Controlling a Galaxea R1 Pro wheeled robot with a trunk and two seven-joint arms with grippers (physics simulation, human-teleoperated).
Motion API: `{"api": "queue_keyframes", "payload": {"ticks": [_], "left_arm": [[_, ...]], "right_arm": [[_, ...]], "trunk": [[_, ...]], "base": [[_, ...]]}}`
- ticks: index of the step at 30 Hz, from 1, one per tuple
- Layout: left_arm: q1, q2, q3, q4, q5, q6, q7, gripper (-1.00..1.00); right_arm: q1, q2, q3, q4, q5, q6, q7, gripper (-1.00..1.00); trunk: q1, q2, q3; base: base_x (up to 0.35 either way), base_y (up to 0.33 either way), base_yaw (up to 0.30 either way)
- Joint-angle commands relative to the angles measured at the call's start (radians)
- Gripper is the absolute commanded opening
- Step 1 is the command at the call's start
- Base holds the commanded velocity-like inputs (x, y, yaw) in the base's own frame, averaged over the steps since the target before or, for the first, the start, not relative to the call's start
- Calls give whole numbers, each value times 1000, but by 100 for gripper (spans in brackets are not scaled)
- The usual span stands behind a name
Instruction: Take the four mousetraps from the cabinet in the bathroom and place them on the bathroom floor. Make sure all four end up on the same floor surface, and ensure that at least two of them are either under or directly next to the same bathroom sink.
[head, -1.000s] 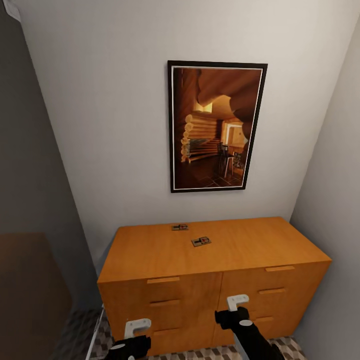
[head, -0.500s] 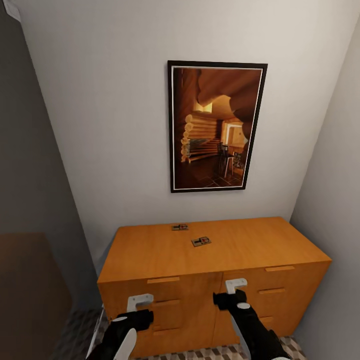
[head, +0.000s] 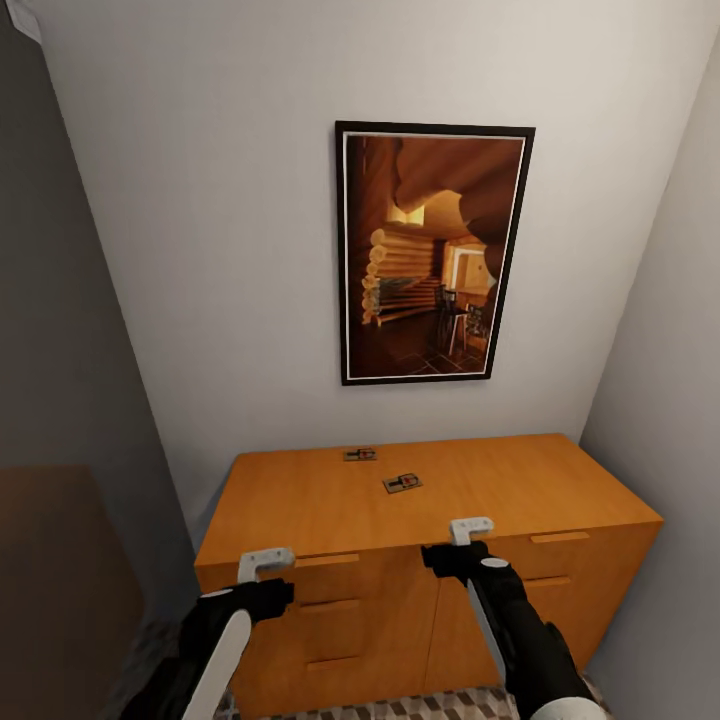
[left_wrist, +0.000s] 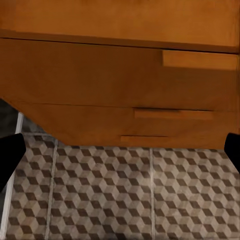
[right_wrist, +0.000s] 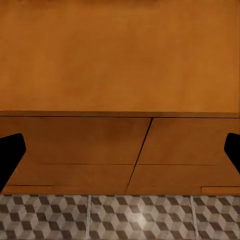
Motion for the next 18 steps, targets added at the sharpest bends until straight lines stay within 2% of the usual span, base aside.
{"api": "queue_keyframes", "payload": {"ticks": [1, 5, 10, 18], "left_arm": [[0, 0, 3, -14, 11, 15, 10, 100], [0, -4, 14, -74, 11, 72, 11, 100], [-13, -12, 17, -100, 11, 112, 11, 100], [-85, -23, 19, -111, 11, 164, 11, 100]], "right_arm": [[0, 1, -4, -14, 10, 19, 14, 100], [0, 1, -1, -66, 9, 76, 28, 100], [0, 1, 19, -127, 8, 119, 32, 100], [0, 1, 65, -256, 7, 254, 35, 100]], "trunk": [[0, -1, -1], [0, -1, -1], [0, -1, -1], [0, -1, -1]], "base": [[0, 0, 0], [0, 0, 0], [0, 0, 0], [0, 0, 0]]}}
